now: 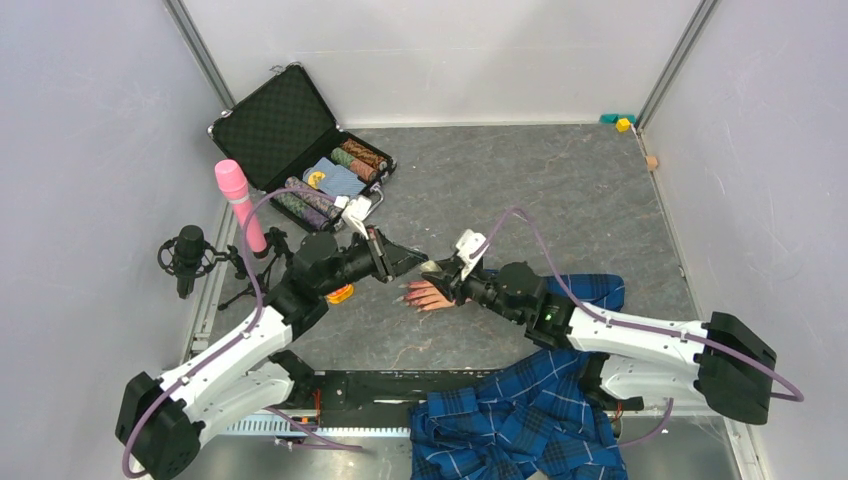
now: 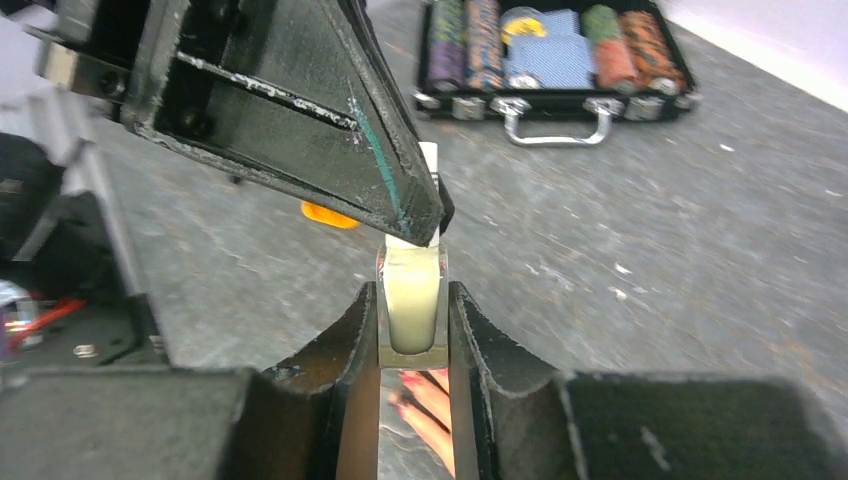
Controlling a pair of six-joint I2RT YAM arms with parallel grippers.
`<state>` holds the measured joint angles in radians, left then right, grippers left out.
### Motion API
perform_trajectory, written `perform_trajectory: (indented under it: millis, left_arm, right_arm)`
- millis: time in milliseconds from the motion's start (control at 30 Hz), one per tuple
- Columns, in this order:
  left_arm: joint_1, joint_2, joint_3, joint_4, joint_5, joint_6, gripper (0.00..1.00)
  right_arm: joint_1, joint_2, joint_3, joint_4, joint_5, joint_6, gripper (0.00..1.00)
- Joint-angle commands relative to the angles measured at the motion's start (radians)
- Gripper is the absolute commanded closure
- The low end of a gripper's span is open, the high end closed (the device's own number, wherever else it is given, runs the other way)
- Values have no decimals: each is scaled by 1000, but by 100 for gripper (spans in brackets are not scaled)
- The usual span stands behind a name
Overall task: Paint the nails
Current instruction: Screw the nail polish bottle.
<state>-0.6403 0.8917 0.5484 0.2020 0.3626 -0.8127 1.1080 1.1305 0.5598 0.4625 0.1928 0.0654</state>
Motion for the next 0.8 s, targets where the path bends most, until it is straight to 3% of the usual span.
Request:
perform_trajectory:
  millis: [0, 133, 400, 567, 767]
  left_arm:
    - [0, -85, -26, 238, 206, 60, 98]
    - [0, -118, -35, 376, 349, 25, 98]
    - [1, -142, -34, 462, 494, 0, 98]
    - [1, -160, -32, 511, 538, -5, 98]
    - [1, -178, -14, 421, 502, 47, 98]
  right_arm:
    - [-116, -39, -53, 219, -366, 178, 100]
    - [-169, -13, -81, 373, -563, 299, 100]
    - [-194, 64, -79, 547, -739, 463, 100]
    - [-194, 97, -80, 600, -769, 499, 100]
    - [-194, 82, -74, 549, -754, 460, 100]
